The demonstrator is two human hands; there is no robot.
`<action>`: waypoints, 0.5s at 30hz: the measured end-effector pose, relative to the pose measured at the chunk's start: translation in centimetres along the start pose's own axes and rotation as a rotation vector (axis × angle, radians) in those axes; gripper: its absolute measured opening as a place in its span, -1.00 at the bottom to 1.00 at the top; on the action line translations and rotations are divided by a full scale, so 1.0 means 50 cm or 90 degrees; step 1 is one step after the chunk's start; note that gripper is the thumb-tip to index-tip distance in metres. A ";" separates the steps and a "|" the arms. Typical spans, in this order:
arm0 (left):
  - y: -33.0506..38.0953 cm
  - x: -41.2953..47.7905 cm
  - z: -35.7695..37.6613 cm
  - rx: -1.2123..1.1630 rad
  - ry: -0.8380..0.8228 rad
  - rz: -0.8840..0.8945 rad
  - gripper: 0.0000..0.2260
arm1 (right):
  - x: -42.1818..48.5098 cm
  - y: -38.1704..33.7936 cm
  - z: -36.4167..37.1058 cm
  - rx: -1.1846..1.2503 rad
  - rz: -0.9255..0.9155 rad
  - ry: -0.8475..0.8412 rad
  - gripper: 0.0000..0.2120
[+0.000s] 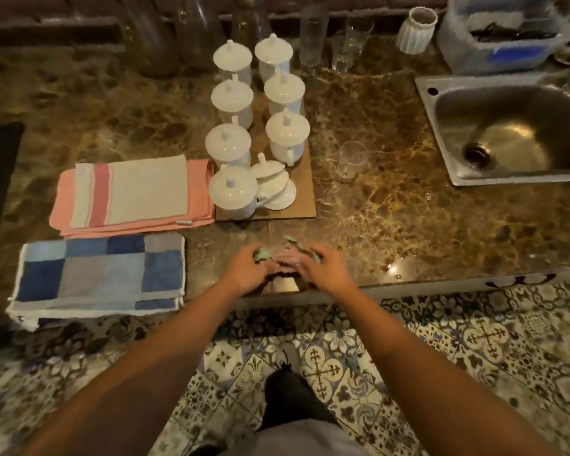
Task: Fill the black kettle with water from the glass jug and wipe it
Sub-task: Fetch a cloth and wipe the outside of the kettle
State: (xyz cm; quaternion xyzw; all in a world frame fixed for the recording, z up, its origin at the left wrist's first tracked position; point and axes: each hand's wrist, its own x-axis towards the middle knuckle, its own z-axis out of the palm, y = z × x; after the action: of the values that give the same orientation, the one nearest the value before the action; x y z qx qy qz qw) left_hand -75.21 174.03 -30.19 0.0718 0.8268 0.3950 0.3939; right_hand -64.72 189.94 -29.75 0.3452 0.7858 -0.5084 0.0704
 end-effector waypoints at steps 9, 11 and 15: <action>-0.223 -0.272 -0.258 -0.578 0.313 -0.099 -0.92 | -0.073 -0.214 0.225 0.375 0.171 -0.216 -0.81; -0.321 -0.385 -0.314 -0.674 0.432 -0.101 -0.91 | -0.134 -0.277 0.325 0.367 0.130 -0.280 -0.79; -0.487 -0.578 -0.388 -0.730 0.596 -0.189 -0.77 | -0.230 -0.370 0.495 0.417 0.120 -0.405 -0.65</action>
State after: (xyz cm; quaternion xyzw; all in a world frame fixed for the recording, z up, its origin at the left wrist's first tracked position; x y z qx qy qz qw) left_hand -64.63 133.54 -22.98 -0.4318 0.5740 0.6953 0.0265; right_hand -73.36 159.02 -22.27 0.2462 0.4885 -0.8015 0.2415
